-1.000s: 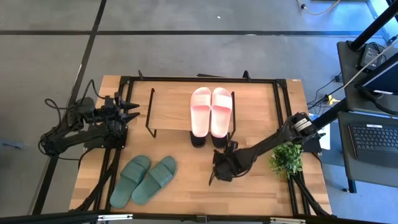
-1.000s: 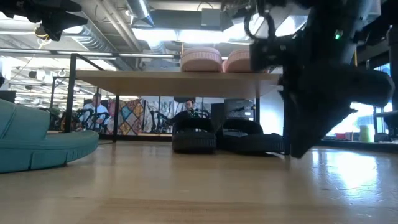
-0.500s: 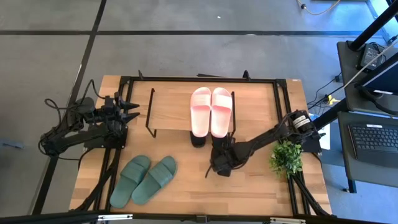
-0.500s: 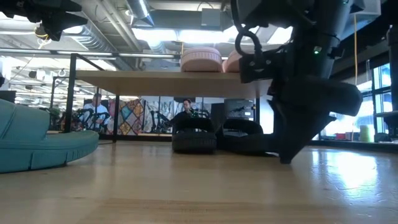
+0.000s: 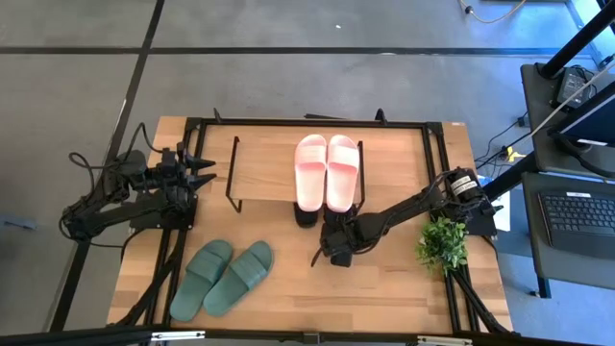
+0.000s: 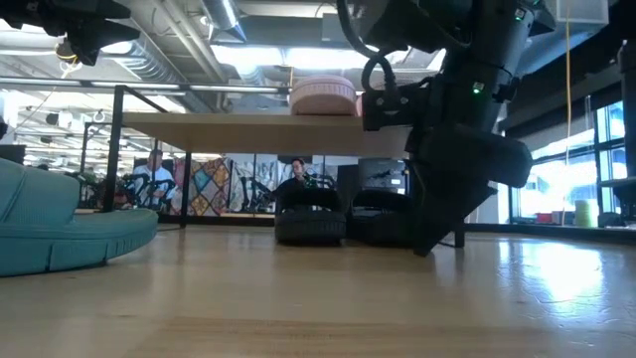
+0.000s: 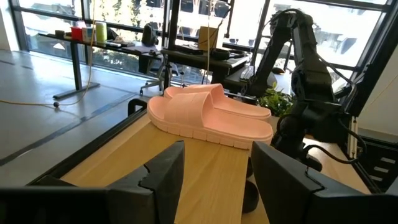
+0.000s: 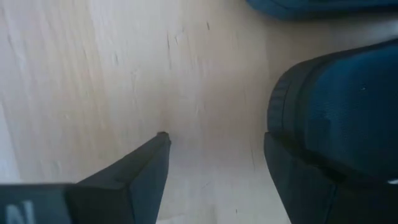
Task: Pick and place slides into the shelf
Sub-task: Put the right green slide under the shelf
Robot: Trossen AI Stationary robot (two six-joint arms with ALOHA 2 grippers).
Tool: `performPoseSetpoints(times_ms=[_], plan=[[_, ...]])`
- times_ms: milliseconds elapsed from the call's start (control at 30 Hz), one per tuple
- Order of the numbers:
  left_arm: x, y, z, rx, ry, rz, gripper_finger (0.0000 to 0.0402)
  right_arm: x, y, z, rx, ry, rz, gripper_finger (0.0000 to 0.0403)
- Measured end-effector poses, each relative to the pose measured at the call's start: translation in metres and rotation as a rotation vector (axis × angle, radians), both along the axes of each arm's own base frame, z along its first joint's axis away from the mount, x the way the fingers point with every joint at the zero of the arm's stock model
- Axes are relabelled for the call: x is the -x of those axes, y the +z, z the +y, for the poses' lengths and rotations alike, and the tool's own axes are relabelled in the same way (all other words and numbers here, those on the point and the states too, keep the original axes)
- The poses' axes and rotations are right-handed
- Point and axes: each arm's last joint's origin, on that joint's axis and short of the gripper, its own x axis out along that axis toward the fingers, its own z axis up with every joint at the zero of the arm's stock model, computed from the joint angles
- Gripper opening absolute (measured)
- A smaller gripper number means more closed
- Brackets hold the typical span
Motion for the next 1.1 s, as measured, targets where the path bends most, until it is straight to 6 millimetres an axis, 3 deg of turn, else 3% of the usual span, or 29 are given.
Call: performPoseSetpoints(times_ms=[133,233,500,667,800,933,1100], plan=[[0.0,0.0,0.0,0.0,0.0,0.0,0.0179,-0.001,0.002,0.001,-0.002,-0.002,0.001,0.0259],[0.0,0.0,0.0,0.0,0.0,0.0,0.0179,-0.009,0.015,0.011,-0.031,0.022,-0.044,0.0259],[0.0,0.0,0.0,0.0,0.0,0.0,0.0179,-0.022,0.085,0.059,-0.102,0.084,-0.148,0.0259],[0.0,0.0,0.0,0.0,-0.001,0.0,0.0179,-0.002,0.138,0.085,-0.094,0.064,-0.074,0.0259],[0.0,0.0,0.0,0.0,-0.001,0.0,0.0179,0.018,0.171,0.1,-0.014,-0.029,-0.127,0.0259],[0.0,0.0,0.0,0.0,0.0,0.0,0.0179,0.038,0.182,0.107,0.063,-0.07,-0.107,0.0259],[0.0,0.0,0.0,0.0,0.0,0.0,0.0179,0.056,0.173,0.108,0.238,-0.122,-0.109,0.0259]])
